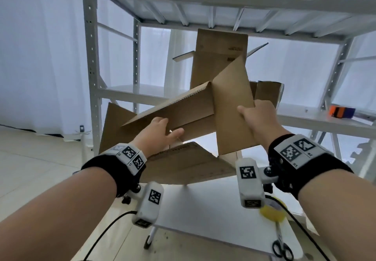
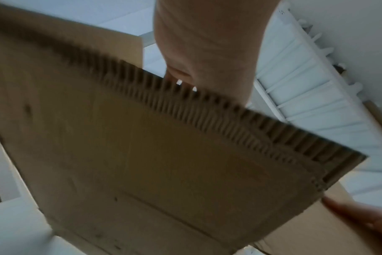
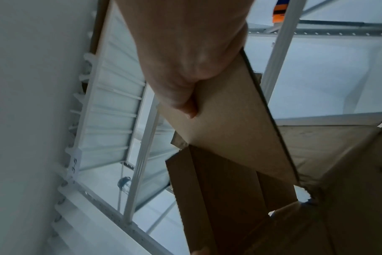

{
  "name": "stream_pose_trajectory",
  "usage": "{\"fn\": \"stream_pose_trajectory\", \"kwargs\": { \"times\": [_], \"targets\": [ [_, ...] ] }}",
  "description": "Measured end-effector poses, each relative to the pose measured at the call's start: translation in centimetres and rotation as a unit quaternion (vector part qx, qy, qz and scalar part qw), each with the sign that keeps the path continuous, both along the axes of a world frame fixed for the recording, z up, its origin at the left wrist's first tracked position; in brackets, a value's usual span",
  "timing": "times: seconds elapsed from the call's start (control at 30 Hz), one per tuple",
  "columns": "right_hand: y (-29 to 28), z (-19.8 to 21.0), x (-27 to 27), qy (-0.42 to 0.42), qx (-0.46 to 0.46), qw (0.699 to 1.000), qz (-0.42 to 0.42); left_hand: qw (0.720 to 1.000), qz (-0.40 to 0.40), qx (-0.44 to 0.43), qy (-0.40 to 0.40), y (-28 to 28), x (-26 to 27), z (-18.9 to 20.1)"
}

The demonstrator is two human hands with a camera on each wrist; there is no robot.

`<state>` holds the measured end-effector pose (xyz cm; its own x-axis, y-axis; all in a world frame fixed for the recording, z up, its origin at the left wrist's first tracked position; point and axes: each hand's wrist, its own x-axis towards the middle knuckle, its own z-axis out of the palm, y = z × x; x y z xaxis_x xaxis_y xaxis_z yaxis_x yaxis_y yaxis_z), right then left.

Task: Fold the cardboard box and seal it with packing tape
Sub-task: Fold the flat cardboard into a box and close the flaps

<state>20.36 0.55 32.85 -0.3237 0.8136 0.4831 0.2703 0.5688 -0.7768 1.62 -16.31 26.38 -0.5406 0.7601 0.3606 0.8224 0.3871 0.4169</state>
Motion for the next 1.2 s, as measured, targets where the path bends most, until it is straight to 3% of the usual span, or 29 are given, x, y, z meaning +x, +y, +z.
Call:
{"fn": "stream_pose_trajectory", "kwargs": {
  "times": [0.1, 0.2, 0.33, 0.47, 0.53, 0.6, 0.67, 0.73, 0.8, 0.9, 0.97, 1.1, 1.2],
  "targets": [
    [0.3, 0.4, -0.5, 0.116, -0.093, 0.989, -0.012, 0.984, -0.107, 0.104, -0.100, -1.5, 1.2, 2.0],
    [0.4, 0.2, -1.0, 0.186, -0.159, 0.969, -0.014, 0.978, -0.136, 0.135, -0.085, -3.1, 1.5, 3.5],
    [0.4, -0.3, -2.0, 0.240, -0.184, 0.953, -0.013, 0.981, -0.189, 0.045, -0.029, -4.4, 1.3, 4.1],
    [0.3, -0.1, -2.1, 0.237, -0.151, 0.960, -0.018, 0.980, -0.199, -0.004, 0.012, -3.8, 2.6, 3.8],
    [0.3, 0.1, -1.6, 0.222, -0.120, 0.967, -0.031, 0.983, -0.171, -0.004, 0.064, -3.1, 3.0, 4.1],
    [0.4, 0.0, -0.9, 0.208, -0.096, 0.973, -0.038, 0.984, -0.086, -0.011, 0.156, -2.4, 3.2, 4.6],
    [0.5, -0.3, 0.0, 0.193, -0.075, 0.977, -0.045, 0.959, 0.011, 0.009, 0.283, -1.6, 3.3, 5.1],
    [0.7, -0.9, 0.9, 0.166, -0.046, 0.984, -0.053, 0.935, 0.087, 0.043, 0.340, -1.0, 2.7, 5.3],
    [0.9, -1.9, 1.8, 0.139, -0.011, 0.989, -0.051, 0.938, 0.121, 0.035, 0.324, -0.6, 1.4, 5.5],
    [1.2, -4.1, 2.6, 0.115, 0.031, 0.992, -0.029, 0.971, 0.118, -0.041, 0.204, 0.2, -0.5, 4.7],
    [1.7, -5.7, 2.9, 0.115, 0.031, 0.993, -0.021, 0.973, 0.114, -0.063, 0.188, 0.8, -1.0, 3.2],
    [3.2, -8.9, 3.7, 0.096, 0.023, 0.995, -0.031, 0.985, 0.093, 0.015, 0.147, 2.3, -1.4, -0.1],
    [4.6, -11.0, 4.2, -0.036, -0.026, 0.999, -0.014, 0.982, 0.091, 0.051, 0.156, 3.5, -1.8, -1.5]
  ]
}}
